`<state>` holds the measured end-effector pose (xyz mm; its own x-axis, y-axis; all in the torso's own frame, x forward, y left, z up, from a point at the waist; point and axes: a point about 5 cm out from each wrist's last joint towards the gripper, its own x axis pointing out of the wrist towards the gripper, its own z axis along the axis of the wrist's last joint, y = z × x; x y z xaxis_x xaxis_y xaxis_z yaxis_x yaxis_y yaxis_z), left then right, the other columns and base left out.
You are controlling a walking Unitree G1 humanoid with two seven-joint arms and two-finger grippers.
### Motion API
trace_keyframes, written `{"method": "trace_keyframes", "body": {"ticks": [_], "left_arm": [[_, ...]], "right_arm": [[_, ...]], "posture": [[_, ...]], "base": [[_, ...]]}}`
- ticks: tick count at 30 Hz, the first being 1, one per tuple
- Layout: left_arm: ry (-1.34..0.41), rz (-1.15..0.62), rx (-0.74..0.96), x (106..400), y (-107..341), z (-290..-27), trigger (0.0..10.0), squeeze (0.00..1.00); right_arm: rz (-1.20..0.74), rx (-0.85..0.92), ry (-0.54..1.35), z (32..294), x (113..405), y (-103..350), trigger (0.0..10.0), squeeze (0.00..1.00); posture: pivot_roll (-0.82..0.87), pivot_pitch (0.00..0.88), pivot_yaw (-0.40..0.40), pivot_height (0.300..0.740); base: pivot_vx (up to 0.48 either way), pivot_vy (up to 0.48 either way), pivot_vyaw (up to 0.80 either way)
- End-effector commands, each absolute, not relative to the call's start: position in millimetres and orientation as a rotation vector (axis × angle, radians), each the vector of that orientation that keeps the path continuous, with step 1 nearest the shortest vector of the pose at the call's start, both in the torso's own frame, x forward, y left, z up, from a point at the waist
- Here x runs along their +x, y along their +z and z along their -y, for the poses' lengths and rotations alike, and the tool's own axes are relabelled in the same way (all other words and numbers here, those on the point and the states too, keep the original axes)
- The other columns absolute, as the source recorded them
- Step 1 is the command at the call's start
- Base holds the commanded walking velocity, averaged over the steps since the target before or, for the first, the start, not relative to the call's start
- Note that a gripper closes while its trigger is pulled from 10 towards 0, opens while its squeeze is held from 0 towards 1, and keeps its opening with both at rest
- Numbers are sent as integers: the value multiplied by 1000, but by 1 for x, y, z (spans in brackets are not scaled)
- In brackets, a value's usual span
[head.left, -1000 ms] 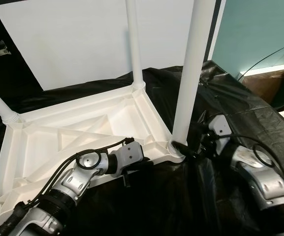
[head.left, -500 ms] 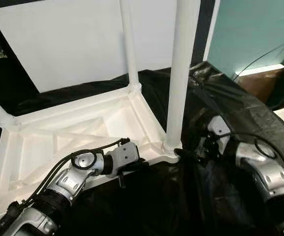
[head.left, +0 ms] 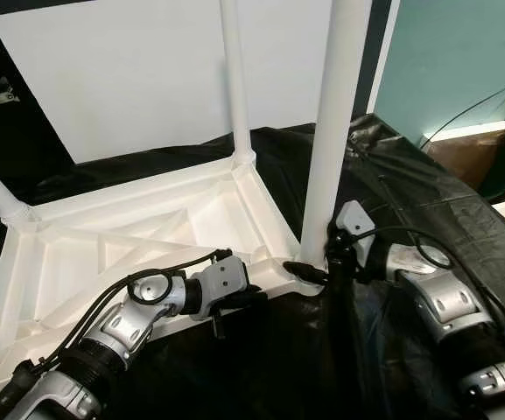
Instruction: Building children table
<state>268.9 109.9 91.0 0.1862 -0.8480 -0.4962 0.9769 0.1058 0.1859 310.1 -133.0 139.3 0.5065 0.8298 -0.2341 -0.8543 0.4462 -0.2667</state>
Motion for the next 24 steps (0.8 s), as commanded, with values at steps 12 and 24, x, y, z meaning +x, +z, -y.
{"method": "trace_keyframes", "body": {"ticks": [12, 24], "left_arm": [[-1663, -704, 494, 223, 36, -126, 10000, 0], [-1664, -702, 498, 225, 38, -125, 10000, 0]], "right_arm": [[-93, -326, 1027, 138, 314, 133, 0, 0], [36, -74, 275, 128, 296, 99, 0, 0]], "posture": [[-41, 1, 33, 740], [-47, 0, 33, 740]], "base": [[0, 0, 0], [0, 0, 0]]}}
